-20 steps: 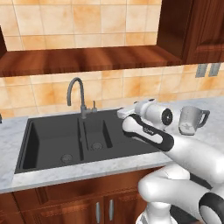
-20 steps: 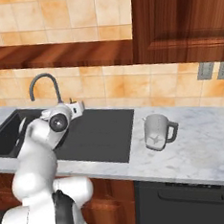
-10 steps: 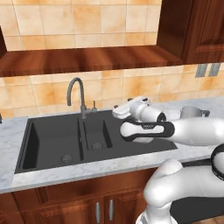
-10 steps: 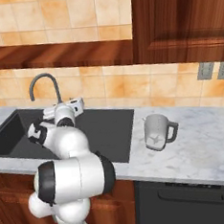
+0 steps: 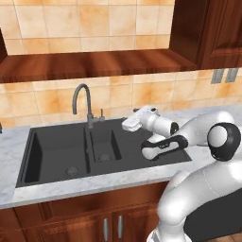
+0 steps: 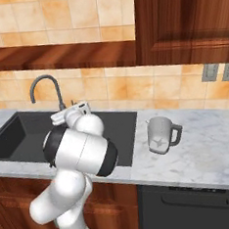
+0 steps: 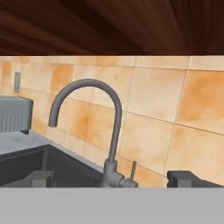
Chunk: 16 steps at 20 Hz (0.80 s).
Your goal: Turn on the sink faucet and place the jug under the water for a few seconds to fill it up.
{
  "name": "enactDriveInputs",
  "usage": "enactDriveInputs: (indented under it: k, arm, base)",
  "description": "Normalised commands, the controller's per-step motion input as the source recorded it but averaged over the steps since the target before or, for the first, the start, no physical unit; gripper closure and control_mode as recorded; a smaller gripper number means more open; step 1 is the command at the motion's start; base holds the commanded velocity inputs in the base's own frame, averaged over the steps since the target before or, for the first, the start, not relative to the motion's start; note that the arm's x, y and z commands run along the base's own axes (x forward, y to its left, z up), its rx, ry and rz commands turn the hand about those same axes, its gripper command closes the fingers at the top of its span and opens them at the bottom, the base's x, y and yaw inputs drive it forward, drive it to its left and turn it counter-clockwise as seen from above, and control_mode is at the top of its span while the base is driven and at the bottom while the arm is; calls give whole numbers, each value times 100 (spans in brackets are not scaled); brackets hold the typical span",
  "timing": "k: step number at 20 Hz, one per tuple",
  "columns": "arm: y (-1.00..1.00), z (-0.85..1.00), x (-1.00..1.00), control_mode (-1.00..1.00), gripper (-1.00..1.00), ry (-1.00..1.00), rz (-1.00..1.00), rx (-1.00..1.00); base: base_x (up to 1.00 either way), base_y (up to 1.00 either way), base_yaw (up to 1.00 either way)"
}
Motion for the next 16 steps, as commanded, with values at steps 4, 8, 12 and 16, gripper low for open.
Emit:
enactDriveInputs:
  k: [4,8,12,16]
  arm:
    - [26,0,31,-100,-100,4,6,0]
    - [27,-5,28,-100,-100,5,6,0]
    - [28,-24,18,-100,-100,2,7,0]
    - [26,-40,9,-100,-100,0,8,0]
  base:
    - [0,0,0]
    - [0,0,0]
    - [0,0,0]
    - [0,0,0]
